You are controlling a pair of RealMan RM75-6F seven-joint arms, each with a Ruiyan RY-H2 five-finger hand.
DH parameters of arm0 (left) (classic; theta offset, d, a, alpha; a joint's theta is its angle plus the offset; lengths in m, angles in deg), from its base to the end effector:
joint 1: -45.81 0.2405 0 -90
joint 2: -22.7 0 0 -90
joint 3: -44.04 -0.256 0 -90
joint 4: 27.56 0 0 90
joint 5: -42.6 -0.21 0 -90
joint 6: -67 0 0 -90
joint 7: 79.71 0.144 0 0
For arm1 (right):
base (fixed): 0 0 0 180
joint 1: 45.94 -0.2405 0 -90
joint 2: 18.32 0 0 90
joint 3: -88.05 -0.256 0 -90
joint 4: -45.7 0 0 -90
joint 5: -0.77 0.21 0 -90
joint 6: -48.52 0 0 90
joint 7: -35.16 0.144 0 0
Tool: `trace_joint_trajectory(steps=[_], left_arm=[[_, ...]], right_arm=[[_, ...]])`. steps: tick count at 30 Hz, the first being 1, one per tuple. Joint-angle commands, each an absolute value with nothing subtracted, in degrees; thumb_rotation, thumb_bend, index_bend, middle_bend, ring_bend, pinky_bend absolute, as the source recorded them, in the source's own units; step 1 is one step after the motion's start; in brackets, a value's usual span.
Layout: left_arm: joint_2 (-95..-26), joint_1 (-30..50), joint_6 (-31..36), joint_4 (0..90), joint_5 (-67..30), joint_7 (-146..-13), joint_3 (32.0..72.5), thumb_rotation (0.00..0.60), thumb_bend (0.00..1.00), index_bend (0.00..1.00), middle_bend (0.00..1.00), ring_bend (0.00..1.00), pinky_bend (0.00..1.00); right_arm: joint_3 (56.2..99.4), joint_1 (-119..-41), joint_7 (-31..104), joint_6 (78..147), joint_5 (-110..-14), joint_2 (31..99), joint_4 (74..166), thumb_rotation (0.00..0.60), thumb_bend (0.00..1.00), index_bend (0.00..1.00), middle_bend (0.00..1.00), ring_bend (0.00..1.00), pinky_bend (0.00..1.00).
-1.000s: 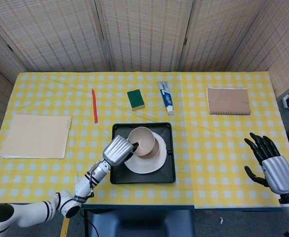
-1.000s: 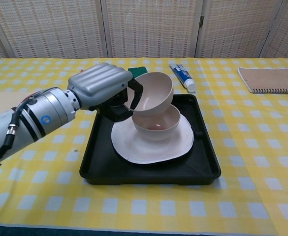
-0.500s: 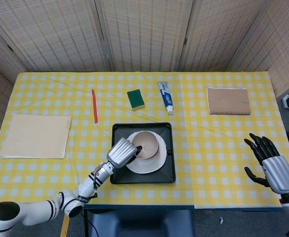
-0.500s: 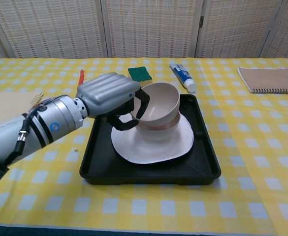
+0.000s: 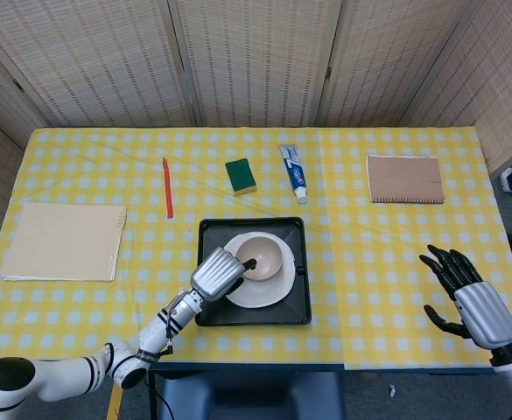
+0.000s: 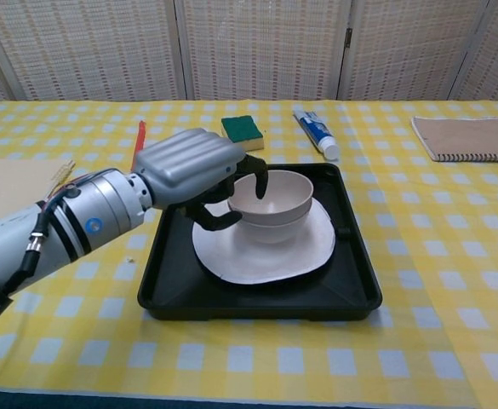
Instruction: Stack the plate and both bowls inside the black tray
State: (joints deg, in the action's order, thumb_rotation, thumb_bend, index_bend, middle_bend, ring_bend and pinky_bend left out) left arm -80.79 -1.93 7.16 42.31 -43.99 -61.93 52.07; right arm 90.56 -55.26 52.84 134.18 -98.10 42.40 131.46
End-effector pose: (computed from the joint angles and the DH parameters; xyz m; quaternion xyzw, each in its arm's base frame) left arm -0.0792 0.3247 -0.0794 -0.8059 -0.1906 -0.4446 0.3414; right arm -0.3040 -0.1837 0.1641 0.6626 -0.3921 0.4413 0.4610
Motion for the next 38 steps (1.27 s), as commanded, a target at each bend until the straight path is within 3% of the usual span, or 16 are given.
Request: trace_joint_trajectory(steps=[1,6,8,9,11,13,16,19,22,26,29,38], left_arm=[[-80.6,-1.9,6.9,42.7,-43.9,-61.9,52.1,0.6,0.45,0.26,1.0,0.97,1.0],[-79.2,-1.0,4.2,44.5,-45.0,-61.1,51.9,0.6,0.41,0.17,1.0,0.94,1.0],[-77.3,0.2,1.7,46.6,-45.9,-60.0,51.5,0.6,0.4,0.16,0.99,0.87,0.99],[-75.7,1.4,0.3,48.5,-46.0,-59.3,51.2,0.6,0.39,0.15,0.94,0.78,0.95],[-72.0,3.4,-0.2,53.0,-44.8,-57.9,50.2,0.6,0.39,0.13,0.72,0.58,0.8],[-66.4,6.2,-0.4,59.8,-42.5,-56.3,48.8,0.6,0.39,0.09,0.39,0.3,0.51],[-60.1,11.2,-4.7,66.2,-42.1,-55.0,45.8,0.6,0.39,0.04,0.11,0.04,0.15],[-56.1,19.3,-14.6,67.4,-46.2,-55.3,40.1,0.6,0.37,0.02,0.02,0.0,0.0],[-53.7,25.7,-22.5,65.4,-48.5,-59.5,36.9,0.6,0.36,0.01,0.0,0.0,0.0],[-52.8,33.1,-31.0,59.1,-48.3,-64.9,35.8,0.6,0.36,0.01,0.0,0.0,0.0],[-53.5,36.7,-34.0,54.5,-47.1,-67.7,36.2,0.6,0.34,0.01,0.0,0.0,0.0],[-50.9,38.1,-33.1,54.7,-49.7,-72.5,36.8,0.6,0.32,0.02,0.0,0.0,0.0]], right_arm=[[90.5,-55.1,52.8,134.4,-98.1,42.4,131.4,0.6,0.4,0.0,0.0,0.0,0.0],[90.5,-55.1,52.5,134.6,-98.0,42.5,131.3,0.6,0.4,0.0,0.0,0.0,0.0],[90.5,-55.1,52.2,134.5,-98.0,42.7,131.2,0.6,0.4,0.0,0.0,0.0,0.0],[90.4,-55.1,52.0,134.5,-98.0,42.8,131.2,0.6,0.4,0.0,0.0,0.0,0.0],[90.3,-55.1,51.7,134.5,-97.8,42.9,131.2,0.6,0.4,0.0,0.0,0.0,0.0],[90.1,-55.0,51.2,134.6,-97.4,43.0,131.3,0.6,0.4,0.0,0.0,0.0,0.0],[89.7,-54.7,49.9,134.2,-95.9,43.0,131.7,0.6,0.4,0.0,0.0,0.0,0.0],[88.6,-54.4,46.1,133.4,-93.1,43.1,132.6,0.6,0.4,0.0,0.0,0.0,0.0],[87.5,-54.1,42.3,133.4,-90.9,43.5,133.3,0.6,0.4,0.0,0.0,0.0,0.0],[86.9,-53.6,39.8,133.8,-89.8,43.5,134.5,0.6,0.39,0.0,0.0,0.0,0.0],[86.9,-53.5,38.5,134.1,-90.2,44.0,134.7,0.6,0.37,0.0,0.0,0.0,0.0],[87.9,-53.3,35.2,133.8,-92.0,44.8,136.2,0.6,0.37,0.0,0.0,0.0,0.0]])
